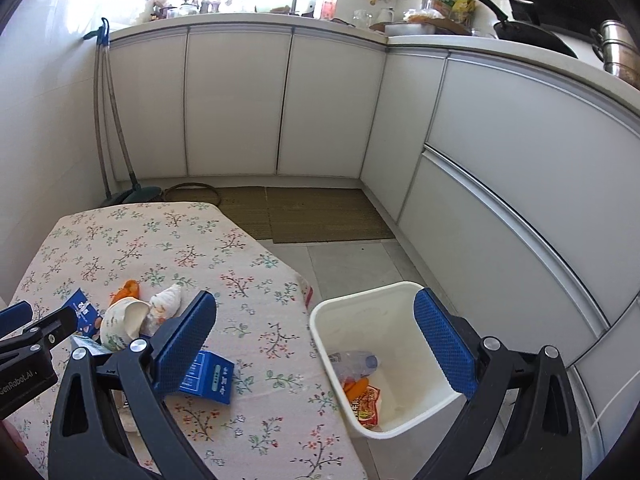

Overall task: Collect trash
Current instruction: 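Move both open grippers back over the table toward the remaining trash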

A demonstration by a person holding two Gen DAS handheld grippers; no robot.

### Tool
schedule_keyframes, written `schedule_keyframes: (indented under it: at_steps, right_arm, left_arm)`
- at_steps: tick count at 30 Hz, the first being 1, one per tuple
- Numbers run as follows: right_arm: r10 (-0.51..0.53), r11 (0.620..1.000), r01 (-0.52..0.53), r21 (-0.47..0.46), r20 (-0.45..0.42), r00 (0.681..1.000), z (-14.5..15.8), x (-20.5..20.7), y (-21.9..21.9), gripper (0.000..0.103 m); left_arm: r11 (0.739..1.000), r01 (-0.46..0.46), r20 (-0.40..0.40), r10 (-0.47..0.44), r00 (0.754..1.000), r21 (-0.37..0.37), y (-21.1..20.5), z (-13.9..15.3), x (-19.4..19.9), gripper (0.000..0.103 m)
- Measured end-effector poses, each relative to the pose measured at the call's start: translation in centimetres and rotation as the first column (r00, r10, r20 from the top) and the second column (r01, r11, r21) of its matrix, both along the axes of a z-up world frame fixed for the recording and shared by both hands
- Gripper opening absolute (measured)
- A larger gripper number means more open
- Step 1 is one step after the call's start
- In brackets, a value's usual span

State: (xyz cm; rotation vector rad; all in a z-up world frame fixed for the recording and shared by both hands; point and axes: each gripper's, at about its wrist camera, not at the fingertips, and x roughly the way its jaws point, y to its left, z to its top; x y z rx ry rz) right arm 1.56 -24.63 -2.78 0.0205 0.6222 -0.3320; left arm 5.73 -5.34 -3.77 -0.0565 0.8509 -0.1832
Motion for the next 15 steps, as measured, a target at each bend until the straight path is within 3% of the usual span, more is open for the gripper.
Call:
schedule_keyframes:
  at_steps: [15]
  right_arm:
    - [0.181,0.983,-0.181,0.008,-0.017,0.983,-1.1,3.1,9.9,0.096]
  left_arm:
    - [0.986,-0.166,-0.046,0.167,0.985,0.024,9.9,-0.7,0.4,0.073]
